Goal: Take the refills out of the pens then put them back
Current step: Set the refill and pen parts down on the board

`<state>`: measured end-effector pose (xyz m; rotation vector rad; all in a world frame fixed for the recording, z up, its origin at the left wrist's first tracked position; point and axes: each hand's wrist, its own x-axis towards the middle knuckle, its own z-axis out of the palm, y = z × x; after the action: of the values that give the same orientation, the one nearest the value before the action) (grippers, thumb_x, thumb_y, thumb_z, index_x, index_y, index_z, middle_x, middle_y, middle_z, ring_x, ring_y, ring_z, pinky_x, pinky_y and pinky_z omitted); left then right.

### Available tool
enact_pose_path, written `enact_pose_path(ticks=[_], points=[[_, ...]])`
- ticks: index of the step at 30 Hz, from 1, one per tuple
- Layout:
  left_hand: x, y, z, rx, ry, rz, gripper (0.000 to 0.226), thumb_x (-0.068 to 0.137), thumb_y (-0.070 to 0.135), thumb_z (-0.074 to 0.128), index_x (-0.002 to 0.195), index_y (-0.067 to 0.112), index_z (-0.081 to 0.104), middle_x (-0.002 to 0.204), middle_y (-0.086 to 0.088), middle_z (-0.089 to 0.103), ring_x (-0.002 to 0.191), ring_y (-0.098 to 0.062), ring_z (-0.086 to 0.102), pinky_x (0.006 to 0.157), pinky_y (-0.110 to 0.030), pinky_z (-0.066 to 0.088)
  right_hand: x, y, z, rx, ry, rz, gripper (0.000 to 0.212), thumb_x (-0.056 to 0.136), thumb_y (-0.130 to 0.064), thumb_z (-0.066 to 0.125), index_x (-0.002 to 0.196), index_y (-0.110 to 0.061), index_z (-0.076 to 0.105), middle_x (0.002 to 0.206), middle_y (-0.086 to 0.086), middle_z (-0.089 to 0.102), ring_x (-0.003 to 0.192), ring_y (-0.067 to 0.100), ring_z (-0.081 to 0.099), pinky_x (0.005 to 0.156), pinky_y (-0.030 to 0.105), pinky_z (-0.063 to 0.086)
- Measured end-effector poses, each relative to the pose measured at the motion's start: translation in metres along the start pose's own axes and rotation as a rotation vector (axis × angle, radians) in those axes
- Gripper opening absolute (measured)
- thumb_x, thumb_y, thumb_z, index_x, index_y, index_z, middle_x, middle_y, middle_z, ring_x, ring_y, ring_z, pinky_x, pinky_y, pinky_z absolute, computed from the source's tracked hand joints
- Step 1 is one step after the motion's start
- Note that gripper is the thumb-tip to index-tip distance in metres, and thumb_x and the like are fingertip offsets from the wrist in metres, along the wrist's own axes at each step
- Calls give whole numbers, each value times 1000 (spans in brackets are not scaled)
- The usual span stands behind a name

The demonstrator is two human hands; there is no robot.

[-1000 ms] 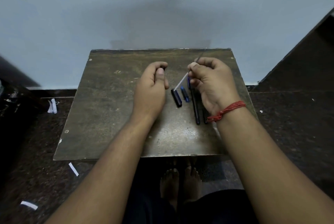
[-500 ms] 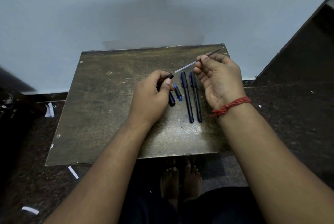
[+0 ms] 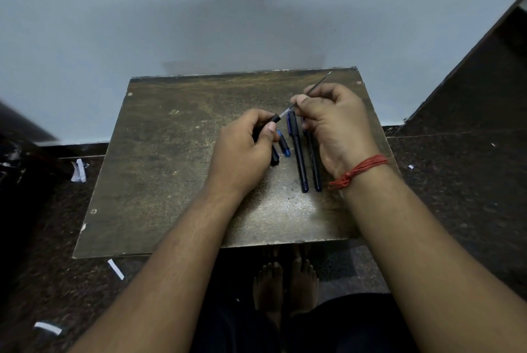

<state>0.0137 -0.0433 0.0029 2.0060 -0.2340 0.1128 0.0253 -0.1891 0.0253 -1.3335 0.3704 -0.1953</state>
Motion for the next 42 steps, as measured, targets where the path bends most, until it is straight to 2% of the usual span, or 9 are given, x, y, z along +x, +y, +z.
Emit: enact_pose_path(ticks=[6, 9, 16, 21, 25, 31, 35, 39, 42], points=[[0, 2, 0, -17, 10, 17, 14, 100, 11, 57, 107, 16, 68, 83, 9, 70, 74, -5, 68, 60, -8, 48, -6, 3, 5, -213, -81, -68, 4, 92, -13, 68, 89, -14, 67, 87, 4, 77, 70, 2, 67, 64, 21, 48], [0, 1, 0, -12, 13, 30, 13, 100, 12, 57, 106, 17, 68, 83, 8, 71, 73, -7, 68, 60, -10, 50, -4, 1, 3, -256, -7, -111, 16, 95, -19, 65, 80, -20, 68, 84, 1, 76, 68, 3, 66, 58, 19, 47], [0, 2, 1, -38, 46, 49, 13, 100, 13, 57, 103, 23, 65, 81, 7, 71, 72, -3, 67, 62, -8, 46, -8, 2, 6, -466, -83, -163, 23, 93, -38, 67, 79, -20, 70, 80, -12, 70, 77, 6, 66, 76, 33, 55], [5, -4, -4, -79, 174, -8, 12, 102, 17, 52, 104, 23, 63, 80, 9, 69, 77, 2, 63, 70, -9, 45, -7, -2, -1, -989, 1, -346, 17, 97, -39, 60, 87, -25, 64, 96, -8, 55, 102, 12, 47, 83, 27, 37], [6, -5, -4, -101, 227, -7, 12, 103, 17, 51, 104, 22, 61, 79, 8, 69, 78, -1, 64, 72, -13, 47, -16, 5, 6, -1444, -78, -422, 22, 93, -42, 62, 95, -21, 68, 110, 1, 51, 111, 25, 42, 96, 41, 41], [7, -7, -2, -93, 234, 5, 13, 102, 16, 50, 103, 23, 61, 79, 9, 69, 78, -2, 64, 75, -18, 49, -24, 15, 19, -1591, -87, -508, 20, 91, -32, 62, 98, -14, 68, 111, 7, 54, 110, 31, 44, 91, 44, 40], [7, -7, -3, -101, 227, 1, 13, 102, 17, 50, 102, 25, 60, 79, 8, 69, 79, -3, 65, 76, -20, 50, -18, 9, 18, -1363, -92, -422, 21, 91, -38, 61, 93, -19, 68, 105, 2, 58, 108, 28, 49, 92, 39, 42], [6, -6, -3, -83, 183, 0, 13, 103, 18, 50, 102, 26, 60, 80, 8, 69, 78, -1, 63, 72, -17, 47, -10, -6, 10, -450, -17, -326, 8, 89, -23, 69, 84, -21, 63, 83, 0, 69, 78, 9, 62, 71, 27, 51], [5, -6, 0, -54, 150, 9, 13, 103, 17, 50, 103, 23, 61, 80, 8, 69, 74, 2, 60, 67, -11, 42, -6, -10, 3, -78, 14, -286, 9, 91, -13, 67, 92, -16, 59, 88, 10, 73, 72, 11, 66, 60, 23, 48]])
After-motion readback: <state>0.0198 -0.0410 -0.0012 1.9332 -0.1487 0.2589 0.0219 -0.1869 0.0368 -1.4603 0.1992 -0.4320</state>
